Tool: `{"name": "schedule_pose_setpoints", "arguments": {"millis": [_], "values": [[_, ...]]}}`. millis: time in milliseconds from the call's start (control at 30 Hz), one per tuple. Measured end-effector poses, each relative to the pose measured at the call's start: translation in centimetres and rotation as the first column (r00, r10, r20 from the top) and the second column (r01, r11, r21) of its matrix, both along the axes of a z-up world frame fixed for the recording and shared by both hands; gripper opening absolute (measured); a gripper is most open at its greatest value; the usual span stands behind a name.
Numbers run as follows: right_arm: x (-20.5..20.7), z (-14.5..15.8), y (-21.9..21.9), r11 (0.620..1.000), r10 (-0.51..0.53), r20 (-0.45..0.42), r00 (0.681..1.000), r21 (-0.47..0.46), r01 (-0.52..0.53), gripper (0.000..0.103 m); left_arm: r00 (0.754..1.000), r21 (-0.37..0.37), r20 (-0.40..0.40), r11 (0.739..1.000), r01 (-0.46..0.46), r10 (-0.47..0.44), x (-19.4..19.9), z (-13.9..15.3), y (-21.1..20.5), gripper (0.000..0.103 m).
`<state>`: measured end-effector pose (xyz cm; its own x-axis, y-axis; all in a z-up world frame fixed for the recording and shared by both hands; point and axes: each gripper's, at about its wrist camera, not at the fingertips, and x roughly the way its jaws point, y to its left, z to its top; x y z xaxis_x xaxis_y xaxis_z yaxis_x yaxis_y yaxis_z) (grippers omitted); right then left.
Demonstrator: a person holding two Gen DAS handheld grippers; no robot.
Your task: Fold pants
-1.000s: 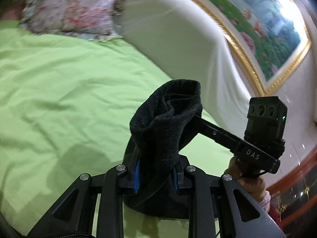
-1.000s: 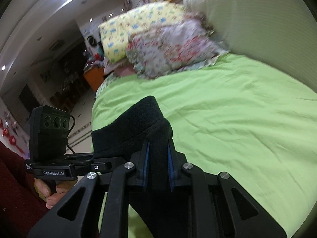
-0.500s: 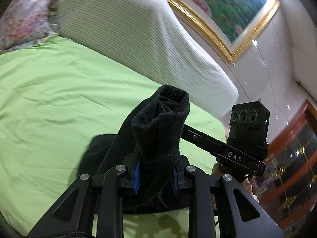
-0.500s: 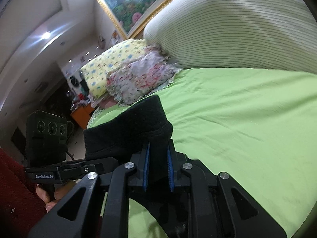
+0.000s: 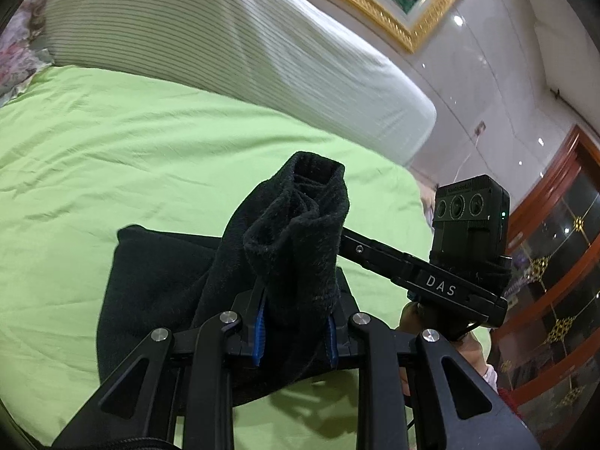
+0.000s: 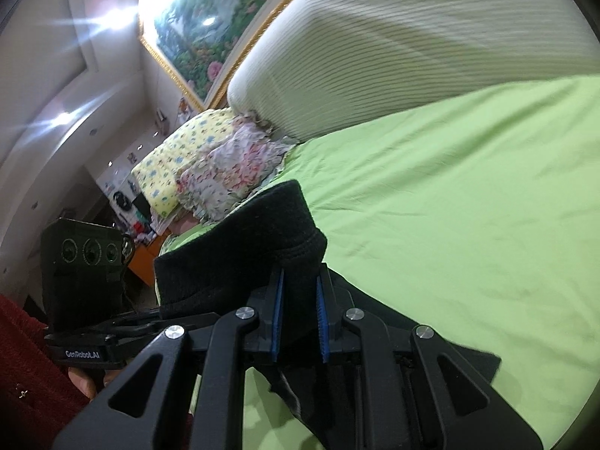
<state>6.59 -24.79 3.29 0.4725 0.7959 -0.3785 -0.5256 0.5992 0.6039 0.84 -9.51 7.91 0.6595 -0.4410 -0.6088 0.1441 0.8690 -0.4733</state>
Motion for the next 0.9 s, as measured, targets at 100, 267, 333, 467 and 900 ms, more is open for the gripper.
{"name": "schedule_pose_setpoints", "arguments": {"millis": [100,267,333,467,900], "values": [[-0.1,-1.2,-1.0,1.0,-0.03,-0.026,0.999,0.008,0.03,0.017,1.0,0.019,-0.018,1.0,0.018,-0.018,0.9,-1.0,-1.3,0.024],[-0.2,-2.8,-2.3,0.997,-0.077,-0.069,0.995,0.02,0.078,0.017,0.999,0.049,-0.032,0.998,0.044,-0.043,2.5,-1.7,-3.4,0.024],[-0.1,-3.2,-2.5,0.996,-0.092,-0.102,0.991,0.014,0.094,0.018,0.998,0.061,-0.031,0.997,0.055,-0.053,2.7,-2.1,-4.2,0.024],[-0.3,-3.6,-3.1,0.992,-0.129,-0.133,0.983,-0.025,0.127,0.021,0.997,0.092,-0.033,0.993,0.079,-0.076,2.8,-2.8,-5.3,0.025],[-3.7,-3.4,-5.5,0.939,-0.343,-0.186,0.921,-0.096,0.33,0.021,0.984,0.103,-0.039,0.978,0.179,-0.176,2.8,-4.5,-7.2,0.052]]}}
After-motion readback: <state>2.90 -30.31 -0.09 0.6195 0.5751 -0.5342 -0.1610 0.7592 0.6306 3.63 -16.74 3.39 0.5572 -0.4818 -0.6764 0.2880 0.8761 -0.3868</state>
